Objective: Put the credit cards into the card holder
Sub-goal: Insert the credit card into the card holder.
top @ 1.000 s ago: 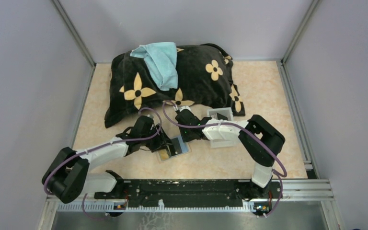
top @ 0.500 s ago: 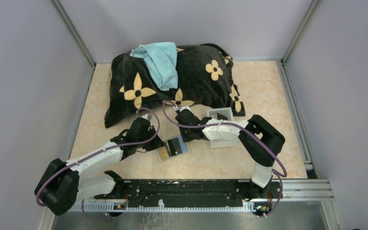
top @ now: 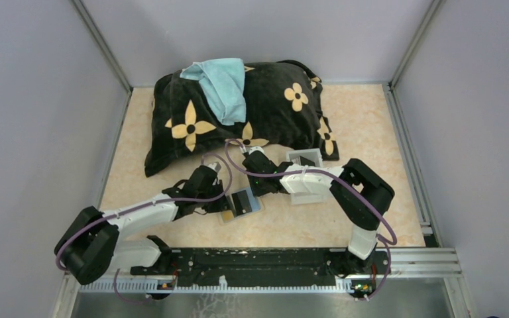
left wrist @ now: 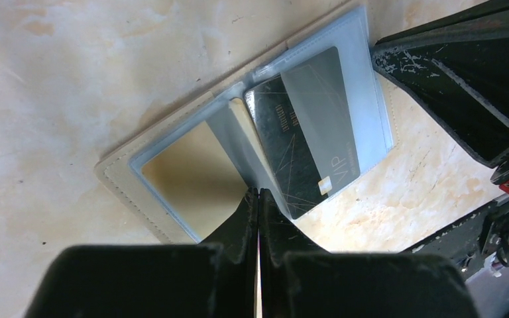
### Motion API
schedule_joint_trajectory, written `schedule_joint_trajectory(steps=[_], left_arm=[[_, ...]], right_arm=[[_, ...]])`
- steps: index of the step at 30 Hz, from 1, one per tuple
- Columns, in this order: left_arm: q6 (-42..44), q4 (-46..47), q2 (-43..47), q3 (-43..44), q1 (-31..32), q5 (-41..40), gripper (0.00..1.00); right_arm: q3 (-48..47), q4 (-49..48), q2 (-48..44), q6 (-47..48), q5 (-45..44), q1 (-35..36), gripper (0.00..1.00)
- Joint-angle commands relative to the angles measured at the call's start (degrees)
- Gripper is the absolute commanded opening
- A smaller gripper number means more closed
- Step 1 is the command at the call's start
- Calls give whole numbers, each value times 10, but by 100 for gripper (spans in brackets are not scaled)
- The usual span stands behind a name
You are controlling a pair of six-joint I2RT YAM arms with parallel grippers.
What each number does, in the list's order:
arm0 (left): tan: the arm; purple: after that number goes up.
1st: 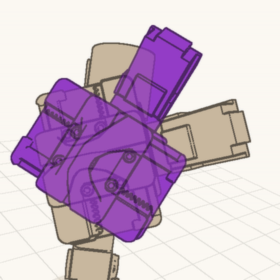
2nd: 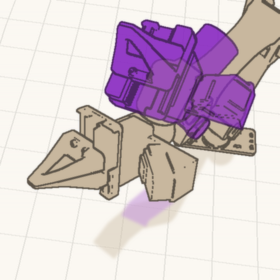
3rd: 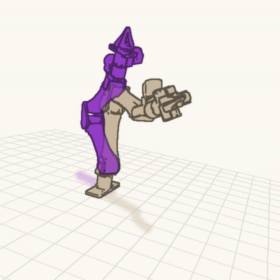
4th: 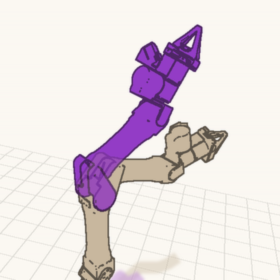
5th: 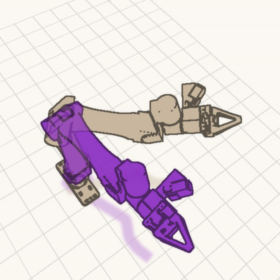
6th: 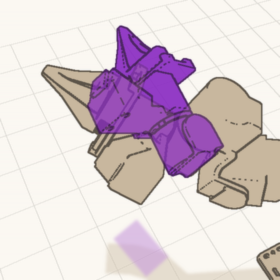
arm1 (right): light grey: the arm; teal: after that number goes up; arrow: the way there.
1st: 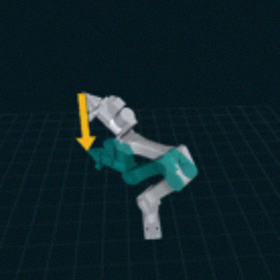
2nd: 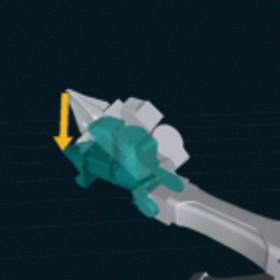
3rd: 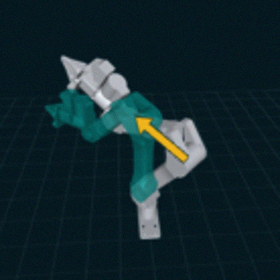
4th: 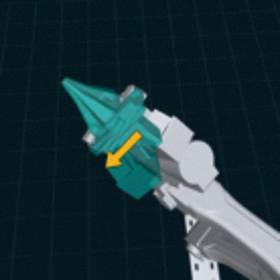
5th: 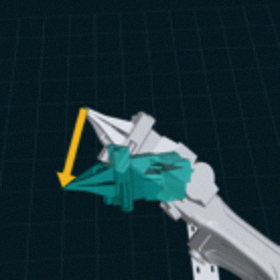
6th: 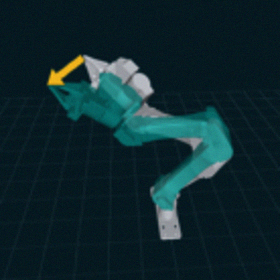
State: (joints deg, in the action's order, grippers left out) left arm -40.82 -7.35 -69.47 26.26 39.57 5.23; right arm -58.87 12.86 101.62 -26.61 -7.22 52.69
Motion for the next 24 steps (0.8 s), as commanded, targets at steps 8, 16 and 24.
schedule_joint_trajectory(steps=[8,16,24], left_arm=[[12,-17,-60,38,48,-50,0],[-2,-15,-69,41,63,-78,0],[-10,15,-57,45,71,-94,0]], right_arm=[[23,-18,16,3,-14,-11,0],[26,-20,15,3,-15,-11,0],[31,-20,13,3,-13,-11,0]])
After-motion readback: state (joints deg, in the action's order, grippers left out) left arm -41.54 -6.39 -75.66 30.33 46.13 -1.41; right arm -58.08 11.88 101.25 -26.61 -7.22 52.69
